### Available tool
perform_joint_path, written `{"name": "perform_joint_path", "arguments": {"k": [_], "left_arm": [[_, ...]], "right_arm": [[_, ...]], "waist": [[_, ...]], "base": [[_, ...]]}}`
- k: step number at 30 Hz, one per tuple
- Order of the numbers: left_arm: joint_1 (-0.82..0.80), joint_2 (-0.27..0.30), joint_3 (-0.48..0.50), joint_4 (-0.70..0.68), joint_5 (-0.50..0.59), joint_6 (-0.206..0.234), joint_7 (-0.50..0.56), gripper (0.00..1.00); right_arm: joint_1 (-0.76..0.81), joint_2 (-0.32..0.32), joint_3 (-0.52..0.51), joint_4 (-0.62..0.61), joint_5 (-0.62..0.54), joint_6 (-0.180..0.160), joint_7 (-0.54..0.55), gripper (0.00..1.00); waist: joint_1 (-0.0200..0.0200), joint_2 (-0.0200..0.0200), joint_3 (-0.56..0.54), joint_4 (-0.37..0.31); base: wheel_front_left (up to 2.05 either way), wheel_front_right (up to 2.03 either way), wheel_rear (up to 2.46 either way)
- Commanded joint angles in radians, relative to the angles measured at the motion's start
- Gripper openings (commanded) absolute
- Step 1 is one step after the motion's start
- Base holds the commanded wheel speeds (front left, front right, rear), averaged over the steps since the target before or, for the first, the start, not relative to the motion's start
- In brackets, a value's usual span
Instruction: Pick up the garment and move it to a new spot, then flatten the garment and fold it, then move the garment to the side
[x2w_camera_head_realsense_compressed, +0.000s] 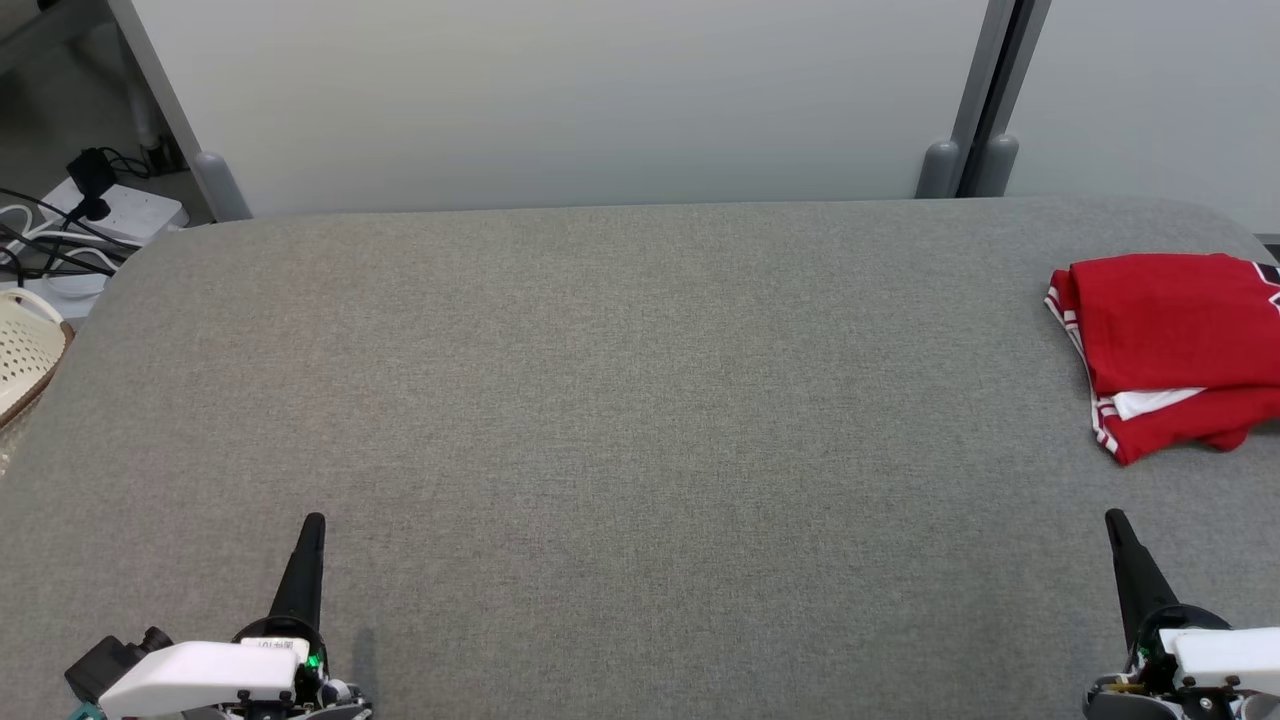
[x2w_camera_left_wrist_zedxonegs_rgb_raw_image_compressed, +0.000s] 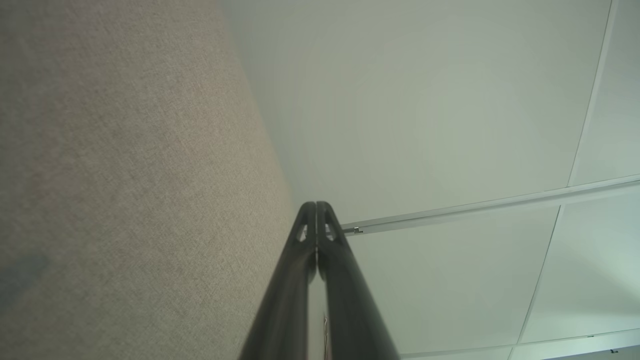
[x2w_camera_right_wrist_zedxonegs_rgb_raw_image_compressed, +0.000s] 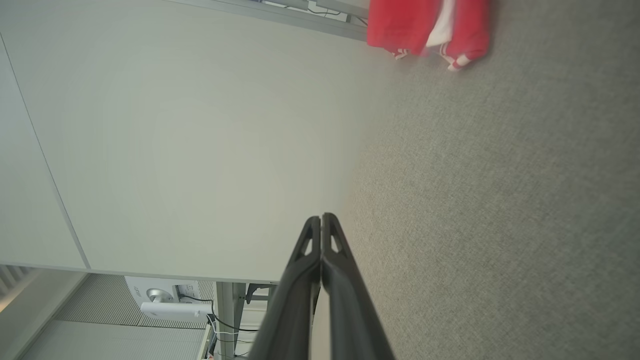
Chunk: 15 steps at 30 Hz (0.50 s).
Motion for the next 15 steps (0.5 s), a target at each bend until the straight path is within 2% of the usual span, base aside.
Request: {"name": "perform_joint_path", "arguments": {"k": [1,12,15], "left_arm": [[-0.058,0.011,0.035,-0.020,-0.030,-0.012,0.012,0.00],[-0.076,0.011,0.059,-0.013,-0.157,-0.024,0.045,0.00],[-0.077,0.011,0.060,-0.013,-0.161,-0.025,0.046,0.00]], "right_arm": [[-0.050,-0.012,0.015,-0.018,0.030,0.000,0.014,0.00],[-0.073,-0.010,0.009,-0.003,0.151,0.000,0.046,0.00],[-0.074,-0.010,0.008,-0.003,0.155,0.000,0.048,0.00]], "waist": [[0.0000,-0.0001,0.001,0.000],[0.0000,-0.0001,0.007,-0.002],[0.0000,-0.0001,0.007,-0.002]], "base": [[0.00,0.00,0.00],[0.00,0.00,0.00],[0.00,0.00,0.00]]}}
